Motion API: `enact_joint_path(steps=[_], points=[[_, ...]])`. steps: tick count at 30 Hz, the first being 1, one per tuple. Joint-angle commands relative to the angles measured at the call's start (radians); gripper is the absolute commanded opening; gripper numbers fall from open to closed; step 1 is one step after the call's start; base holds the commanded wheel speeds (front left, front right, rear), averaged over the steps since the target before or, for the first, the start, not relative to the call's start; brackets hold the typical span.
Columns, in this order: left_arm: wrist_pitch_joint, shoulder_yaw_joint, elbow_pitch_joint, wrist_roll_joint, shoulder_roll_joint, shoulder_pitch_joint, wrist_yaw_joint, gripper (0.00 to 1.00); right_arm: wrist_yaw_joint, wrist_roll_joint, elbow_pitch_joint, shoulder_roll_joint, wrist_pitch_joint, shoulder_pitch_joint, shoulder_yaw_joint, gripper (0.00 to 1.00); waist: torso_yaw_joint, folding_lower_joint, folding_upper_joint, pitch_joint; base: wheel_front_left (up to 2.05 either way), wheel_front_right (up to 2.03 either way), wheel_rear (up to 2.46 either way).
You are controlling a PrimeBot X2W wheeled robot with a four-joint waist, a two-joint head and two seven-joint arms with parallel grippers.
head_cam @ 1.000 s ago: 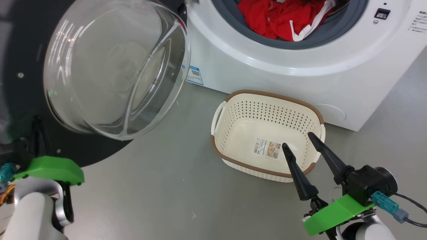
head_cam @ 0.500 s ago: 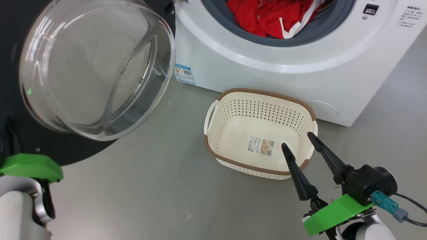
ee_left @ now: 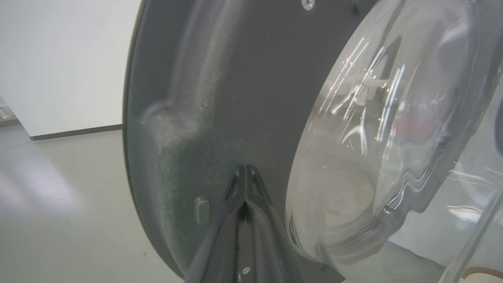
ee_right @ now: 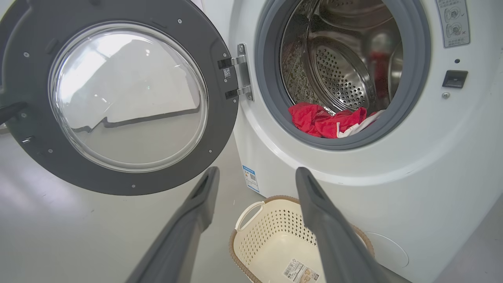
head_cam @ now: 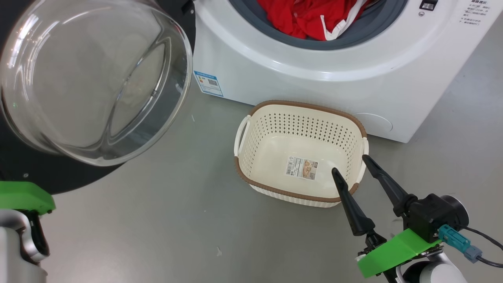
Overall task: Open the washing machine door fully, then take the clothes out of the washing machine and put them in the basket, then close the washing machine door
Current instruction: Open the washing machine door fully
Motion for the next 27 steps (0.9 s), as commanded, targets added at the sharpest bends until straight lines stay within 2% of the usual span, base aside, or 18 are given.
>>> enact_joint_path(steps=[1, 14, 15, 16, 17, 18, 27], points=[[-0.005, 0.039, -0.017, 0.015, 0.047, -0.029, -0.002, 0.00, 0.006, -0.011, -0.032, 0.004, 0.002, -0.035, 0.026, 1.00, -0.001, 0.0000, 0.0000, 0.001, 0.00, 0.00, 0.00], [-0.005, 0.079, -0.074, 0.049, -0.018, 0.007, -0.047, 0.01, 0.006, -0.006, -0.022, 0.004, -0.010, -0.042, 0.019, 1.00, 0.000, 0.0000, 0.0000, 0.001, 0.00, 0.00, 0.00], [-0.005, 0.081, -0.082, 0.052, -0.022, 0.010, -0.051, 0.37, 0.006, -0.006, -0.021, 0.004, -0.012, -0.043, 0.018, 1.00, -0.001, 0.0000, 0.0000, 0.000, 0.00, 0.00, 0.00], [-0.005, 0.082, -0.091, 0.056, -0.026, 0.013, -0.055, 0.53, 0.006, -0.004, -0.019, 0.004, -0.015, -0.044, 0.017, 1.00, -0.002, 0.0000, 0.0000, -0.001, 0.00, 0.00, 0.00], [-0.005, 0.087, -0.102, 0.056, -0.032, 0.016, -0.059, 0.85, 0.006, -0.003, -0.018, 0.004, -0.017, -0.044, 0.016, 1.00, -0.003, 0.0000, 0.0000, -0.002, 0.00, 0.00, 0.00], [-0.005, 0.090, -0.112, 0.057, -0.036, 0.020, -0.064, 1.00, 0.006, -0.002, -0.016, 0.004, -0.020, -0.045, 0.015, 1.00, -0.005, 0.0000, 0.0000, -0.003, 0.00, 0.00, 0.00], [-0.005, 0.091, -0.212, 0.090, -0.081, 0.070, -0.084, 1.00, 0.006, 0.013, 0.003, 0.004, -0.045, -0.045, 0.003, 1.00, -0.022, 0.0000, 0.0000, -0.026, 0.00, 0.00, 0.00]])
